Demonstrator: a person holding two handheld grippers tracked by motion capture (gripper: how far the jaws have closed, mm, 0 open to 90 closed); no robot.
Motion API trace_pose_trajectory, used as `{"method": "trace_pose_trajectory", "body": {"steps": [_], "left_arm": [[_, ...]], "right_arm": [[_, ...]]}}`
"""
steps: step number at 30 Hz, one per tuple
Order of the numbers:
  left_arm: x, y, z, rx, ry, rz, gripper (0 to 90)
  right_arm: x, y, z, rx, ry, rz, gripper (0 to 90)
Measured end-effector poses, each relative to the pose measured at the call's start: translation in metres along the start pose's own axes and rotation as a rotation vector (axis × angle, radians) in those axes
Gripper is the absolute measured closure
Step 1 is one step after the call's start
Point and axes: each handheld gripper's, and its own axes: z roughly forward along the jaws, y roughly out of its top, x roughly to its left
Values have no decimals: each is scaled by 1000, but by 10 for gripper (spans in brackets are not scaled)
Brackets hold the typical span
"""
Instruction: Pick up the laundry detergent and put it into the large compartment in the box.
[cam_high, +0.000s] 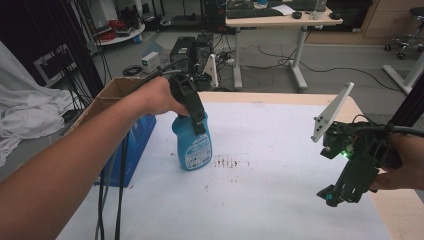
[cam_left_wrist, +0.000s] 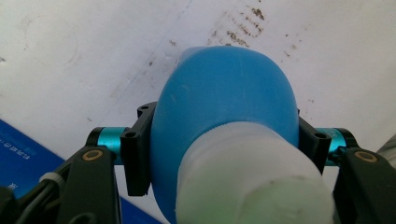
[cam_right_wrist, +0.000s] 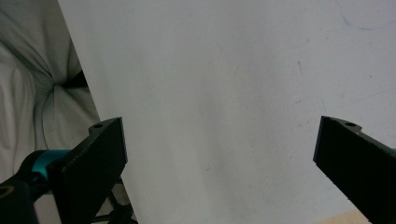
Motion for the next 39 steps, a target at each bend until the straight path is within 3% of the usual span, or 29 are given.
{"method": "trace_pose_trajectory", "body": {"steps": [1,10,23,31,39], "left_arm": [[0,0,0,0,0,0,369],[-8,-4,-60,-23,21,56,370],[-8,-27,-144,-67,70,72,371],[1,-52,-179,-90,65,91,371],[14,-81,-202,-126,63,70,372]], "right_arm": [[0,0,0,0,-2,1,18],[2,1,0,-4,-2,-3,18],[4,2,-1,-5,-5,-2,18],[4,5,-1,-9,-5,-13,18],[5,8,-1,-7,-3,-16,18]]}}
